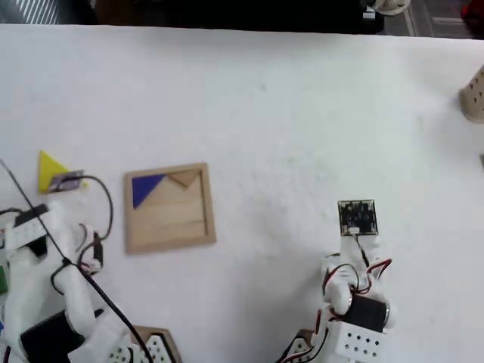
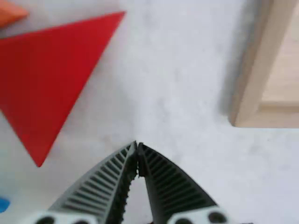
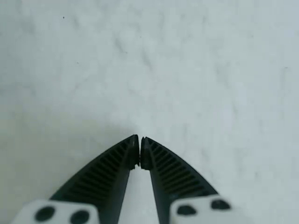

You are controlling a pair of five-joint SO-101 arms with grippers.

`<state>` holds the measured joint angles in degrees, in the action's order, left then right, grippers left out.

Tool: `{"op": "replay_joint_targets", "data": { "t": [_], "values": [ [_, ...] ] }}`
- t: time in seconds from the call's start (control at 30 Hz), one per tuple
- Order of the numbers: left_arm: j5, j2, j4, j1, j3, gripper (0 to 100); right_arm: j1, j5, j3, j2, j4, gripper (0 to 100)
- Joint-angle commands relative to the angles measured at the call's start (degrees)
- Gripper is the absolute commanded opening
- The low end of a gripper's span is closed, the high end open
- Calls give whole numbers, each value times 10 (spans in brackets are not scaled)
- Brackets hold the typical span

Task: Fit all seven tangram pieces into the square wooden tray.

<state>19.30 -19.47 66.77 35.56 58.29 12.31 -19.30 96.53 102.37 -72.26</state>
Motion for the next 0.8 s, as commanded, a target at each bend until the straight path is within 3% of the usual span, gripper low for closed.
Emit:
{"op": "replay_joint_targets", "data": {
  "t": [0.0,0.2,0.6,0.77],
  "values": [
    [3,-12,-1,-82,-23,23,3,-5,4,7,-3,17],
    [2,-11,-80,-143,20,22,3,-5,4,7,-3,17],
    [3,-14,-105,-151,30,22,0,-5,4,7,-3,17],
    [4,-102,-128,-179,91,22,0,-5,4,7,-3,17]
  ]
}}
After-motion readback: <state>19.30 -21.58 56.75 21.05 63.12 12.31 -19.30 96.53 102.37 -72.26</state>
